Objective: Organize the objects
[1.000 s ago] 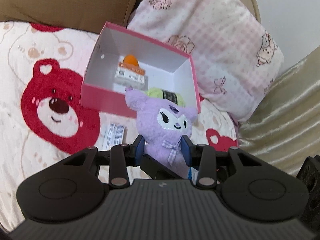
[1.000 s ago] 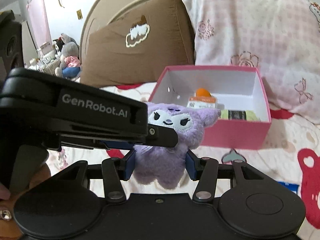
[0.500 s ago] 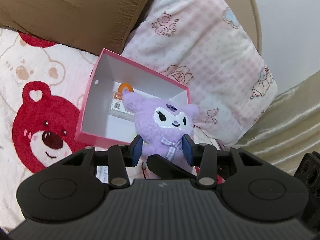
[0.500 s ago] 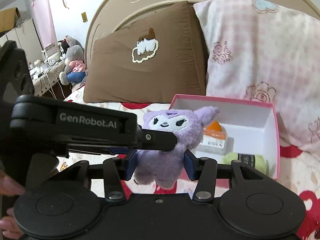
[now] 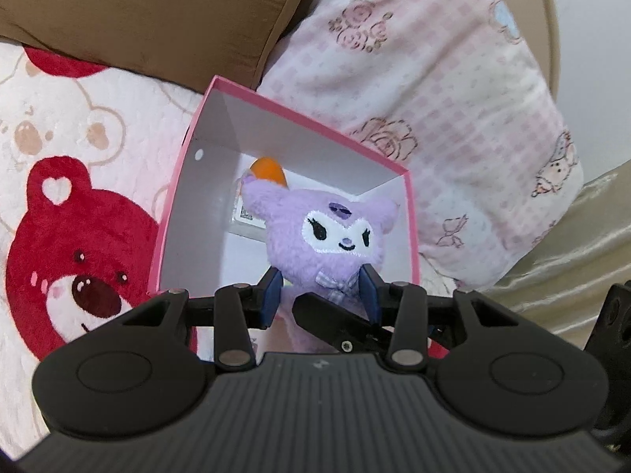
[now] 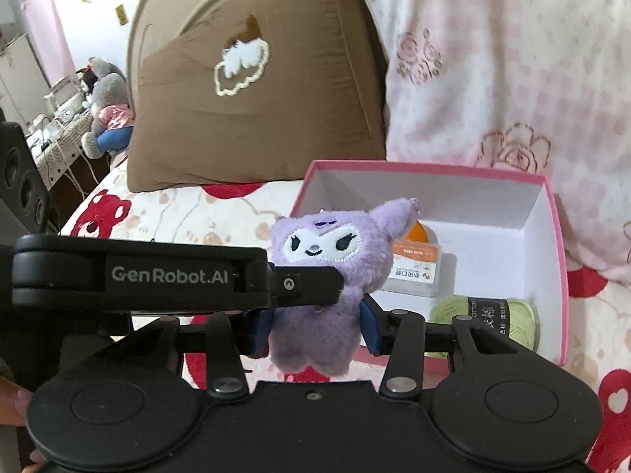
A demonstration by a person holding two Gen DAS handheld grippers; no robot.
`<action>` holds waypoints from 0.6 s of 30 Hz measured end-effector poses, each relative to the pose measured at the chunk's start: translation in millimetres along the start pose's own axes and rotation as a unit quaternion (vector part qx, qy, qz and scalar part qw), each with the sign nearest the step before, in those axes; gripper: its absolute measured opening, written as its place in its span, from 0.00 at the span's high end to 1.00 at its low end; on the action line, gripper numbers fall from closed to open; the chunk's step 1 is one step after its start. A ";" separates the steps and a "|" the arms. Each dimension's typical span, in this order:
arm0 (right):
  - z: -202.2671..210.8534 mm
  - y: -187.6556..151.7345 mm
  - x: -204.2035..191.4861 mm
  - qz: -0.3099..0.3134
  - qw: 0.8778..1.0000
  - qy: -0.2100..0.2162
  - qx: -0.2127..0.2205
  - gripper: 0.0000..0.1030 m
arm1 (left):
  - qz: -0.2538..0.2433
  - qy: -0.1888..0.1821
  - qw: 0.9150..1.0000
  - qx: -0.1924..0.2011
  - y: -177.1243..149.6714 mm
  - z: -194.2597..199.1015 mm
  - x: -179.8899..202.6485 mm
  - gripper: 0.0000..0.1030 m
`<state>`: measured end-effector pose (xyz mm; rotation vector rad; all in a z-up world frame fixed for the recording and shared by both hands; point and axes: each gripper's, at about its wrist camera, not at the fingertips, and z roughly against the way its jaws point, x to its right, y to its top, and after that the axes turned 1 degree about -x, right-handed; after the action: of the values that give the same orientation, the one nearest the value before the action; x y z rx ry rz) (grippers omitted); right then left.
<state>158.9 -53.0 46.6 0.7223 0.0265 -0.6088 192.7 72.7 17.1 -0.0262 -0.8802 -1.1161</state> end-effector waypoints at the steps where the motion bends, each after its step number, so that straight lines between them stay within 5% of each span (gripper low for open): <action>1: -3.7 0.7 4.1 -0.009 1.000 0.003 -0.004 0.52 | -0.003 0.002 1.000 -0.006 3.5 -6.3 -0.1 0.61; 9: -44.6 9.0 34.3 -0.067 0.995 0.002 -0.070 0.52 | 0.028 0.005 0.998 -0.057 16.5 -50.3 -16.2 0.60; 18: -62.9 4.7 67.5 -0.124 0.989 0.029 -0.069 0.53 | 0.053 0.018 0.992 -0.110 31.8 -82.5 -22.5 0.60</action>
<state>228.7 -45.4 -13.6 0.6062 0.2132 -0.8145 263.9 69.5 -39.9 -0.2310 -0.7122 -1.1048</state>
